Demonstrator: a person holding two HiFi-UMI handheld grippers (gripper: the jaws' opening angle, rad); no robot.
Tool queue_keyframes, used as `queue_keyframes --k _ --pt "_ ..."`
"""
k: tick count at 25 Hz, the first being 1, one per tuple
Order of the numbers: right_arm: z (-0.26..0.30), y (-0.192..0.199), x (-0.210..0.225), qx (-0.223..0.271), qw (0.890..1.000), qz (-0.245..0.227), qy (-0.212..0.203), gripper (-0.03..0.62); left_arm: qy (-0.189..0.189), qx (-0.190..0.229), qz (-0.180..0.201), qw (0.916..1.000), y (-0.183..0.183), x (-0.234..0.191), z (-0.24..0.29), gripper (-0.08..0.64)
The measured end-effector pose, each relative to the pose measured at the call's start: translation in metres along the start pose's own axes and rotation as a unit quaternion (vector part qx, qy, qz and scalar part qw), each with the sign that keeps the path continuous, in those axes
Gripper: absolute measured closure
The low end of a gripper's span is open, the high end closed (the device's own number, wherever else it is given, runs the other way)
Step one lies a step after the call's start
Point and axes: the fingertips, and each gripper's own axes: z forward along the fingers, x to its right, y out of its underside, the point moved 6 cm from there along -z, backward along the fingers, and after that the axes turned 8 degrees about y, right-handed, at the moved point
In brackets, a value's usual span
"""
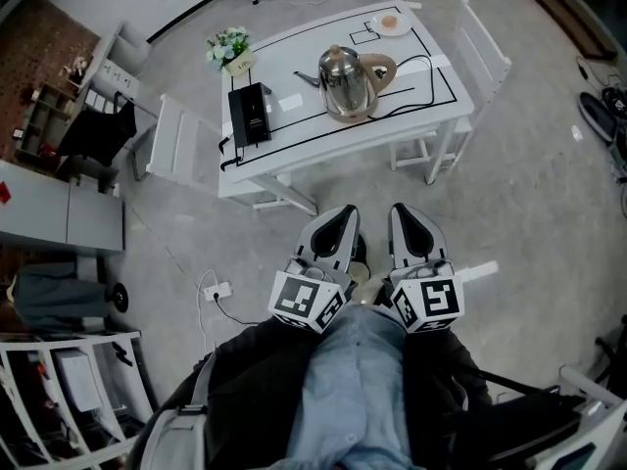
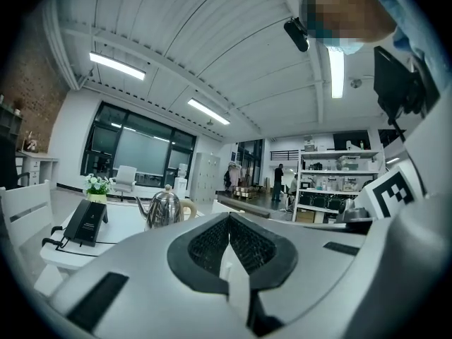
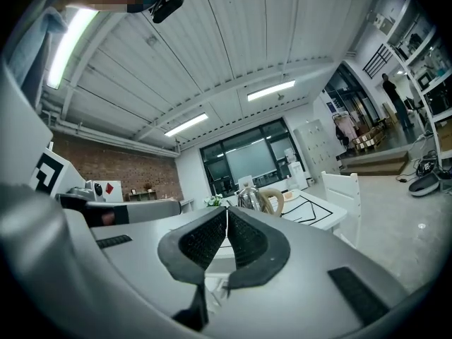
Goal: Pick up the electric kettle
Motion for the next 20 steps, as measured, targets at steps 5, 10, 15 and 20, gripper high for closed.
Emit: queue_keyframes --k 5,10,15,20 --pt "0.018 0.001 0.005 -0.009 1.0 -0.011 0.006 0.574 -0.004 0.008 -0.021 0.9997 0.006 -0.016 0.012 0.552" --pt "0.045 0.004 0.006 -0.026 0.999 -0.022 0.01 0.574 -0.006 0.011 -0.041 0.9991 0.009 -0.041 0.027 0.552" --pt "0.085 0.006 0.008 -0.044 0.999 -0.025 0.01 0.574 -0.012 0.008 -0.057 0.9982 0.011 -0.077 0.049 0.552" --pt "0.129 0.005 0.012 -0.055 0.998 -0.026 0.009 0.574 -0.017 0.007 -0.071 0.9973 0.011 -0.113 0.073 0.552"
